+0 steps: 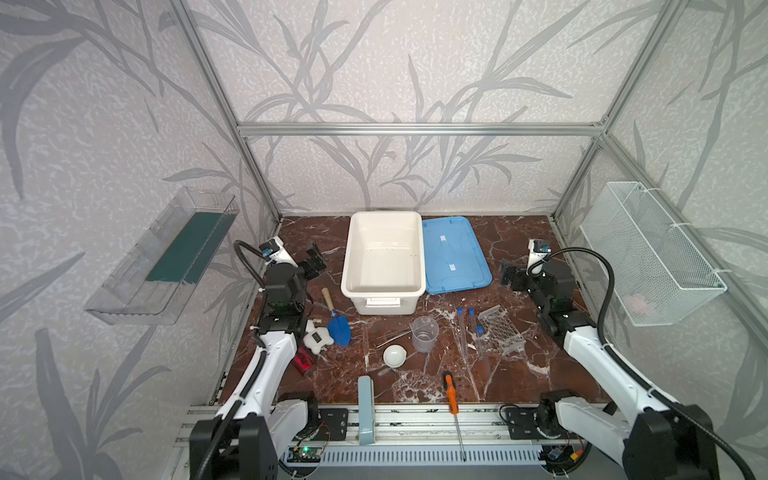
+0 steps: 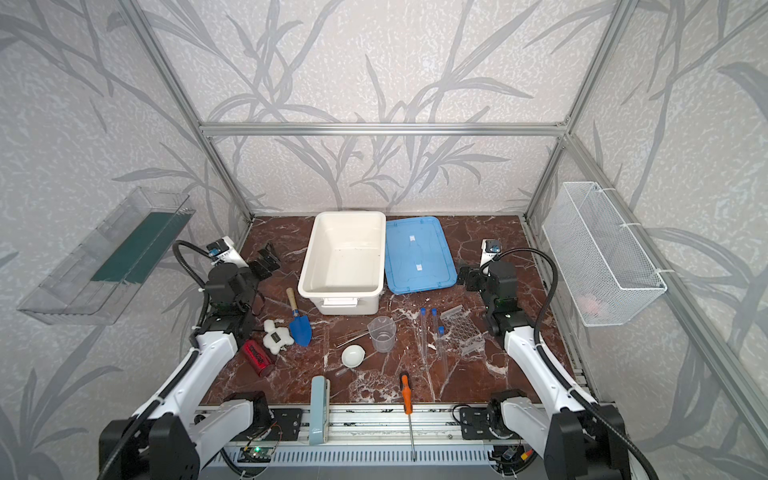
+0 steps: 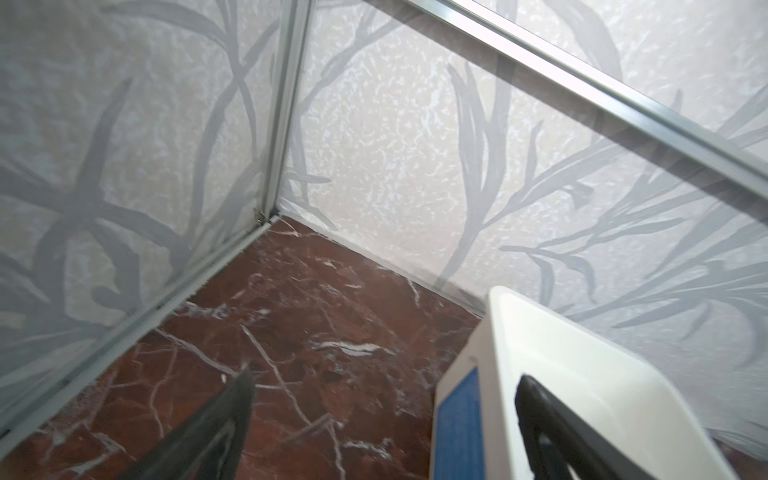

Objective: Organize the chemistry lab equipment
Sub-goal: 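Reach the left gripper over a blue-capped tube while the right arm nears the rack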

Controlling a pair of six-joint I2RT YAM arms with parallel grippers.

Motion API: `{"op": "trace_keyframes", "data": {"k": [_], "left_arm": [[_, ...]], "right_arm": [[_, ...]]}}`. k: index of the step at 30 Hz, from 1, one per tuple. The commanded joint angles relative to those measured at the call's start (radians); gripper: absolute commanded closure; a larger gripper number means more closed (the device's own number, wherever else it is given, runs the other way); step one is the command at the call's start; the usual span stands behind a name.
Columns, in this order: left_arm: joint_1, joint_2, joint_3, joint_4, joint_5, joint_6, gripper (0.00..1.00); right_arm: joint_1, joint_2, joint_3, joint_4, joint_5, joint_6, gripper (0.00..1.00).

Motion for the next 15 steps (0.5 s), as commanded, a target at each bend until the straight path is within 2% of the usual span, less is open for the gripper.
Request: {"op": "trace_keyframes", "data": {"k": [1,4,7,10,12,13,14,15], "left_arm": [[-0.001,-0.076,0.101,-0.272,0.108,-0.201,0.01],[0.001,-0.117,0.093,-0.181,0.294,-0.266,0.01],[0.002,-0.128,0.057,-0.059,0.386,-0.398,0.01],[0.001,-0.106,0.014,0.093,0.457,-0.571,0.01],[-0.019,-0.057,0.080,0.038,0.544,-0.582,0.01],[-0.049,-0.036,0.143,-0.064,0.569,-0.546,0.01],[-0.089,-0.025,0.201,-0.171,0.562,-0.496,0.01],[-0.157,-0.018,0.271,-0.302,0.506,-0.417,0.01]], "right_arm": [[-0.003,-0.095,0.079,-0.285,-0.087,0.117,0.01],[-0.005,-0.225,0.095,-0.399,-0.091,0.194,0.01],[-0.009,-0.336,0.064,-0.389,-0.169,0.228,0.01],[-0.009,-0.335,0.116,-0.474,-0.271,0.202,0.01],[-0.009,-0.292,0.161,-0.557,-0.308,0.196,0.01],[-0.009,-0.272,0.176,-0.594,-0.338,0.194,0.01],[-0.009,-0.260,0.183,-0.616,-0.368,0.194,0.01],[-0.009,-0.248,0.187,-0.635,-0.407,0.194,0.01]]}}
